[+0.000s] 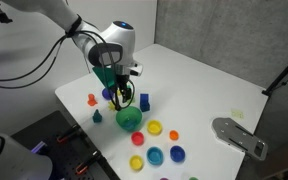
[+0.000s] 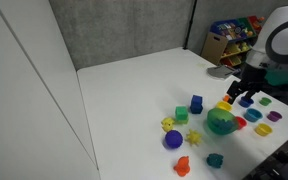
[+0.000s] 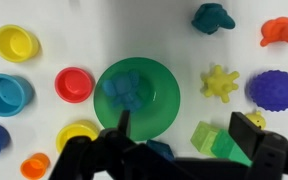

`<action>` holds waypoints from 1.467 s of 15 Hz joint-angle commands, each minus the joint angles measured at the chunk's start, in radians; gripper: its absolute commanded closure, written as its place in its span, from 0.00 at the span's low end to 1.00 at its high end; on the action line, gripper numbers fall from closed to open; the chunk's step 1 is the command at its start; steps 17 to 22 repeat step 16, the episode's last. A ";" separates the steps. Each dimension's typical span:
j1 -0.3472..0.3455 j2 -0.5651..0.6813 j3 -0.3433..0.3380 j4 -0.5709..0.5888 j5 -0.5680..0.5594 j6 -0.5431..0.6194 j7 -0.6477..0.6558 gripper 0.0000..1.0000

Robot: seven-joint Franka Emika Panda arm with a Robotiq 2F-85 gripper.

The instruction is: Pick up the light blue toy and put it in the green bowl

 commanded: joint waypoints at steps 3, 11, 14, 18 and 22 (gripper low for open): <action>0.008 -0.261 -0.006 -0.002 -0.131 -0.249 0.182 0.00; -0.002 -0.483 -0.027 0.094 -0.202 -0.565 0.059 0.00; -0.002 -0.490 -0.022 0.081 -0.188 -0.556 0.065 0.00; -0.002 -0.501 -0.024 0.079 -0.188 -0.561 0.061 0.00; -0.002 -0.501 -0.024 0.079 -0.188 -0.561 0.061 0.00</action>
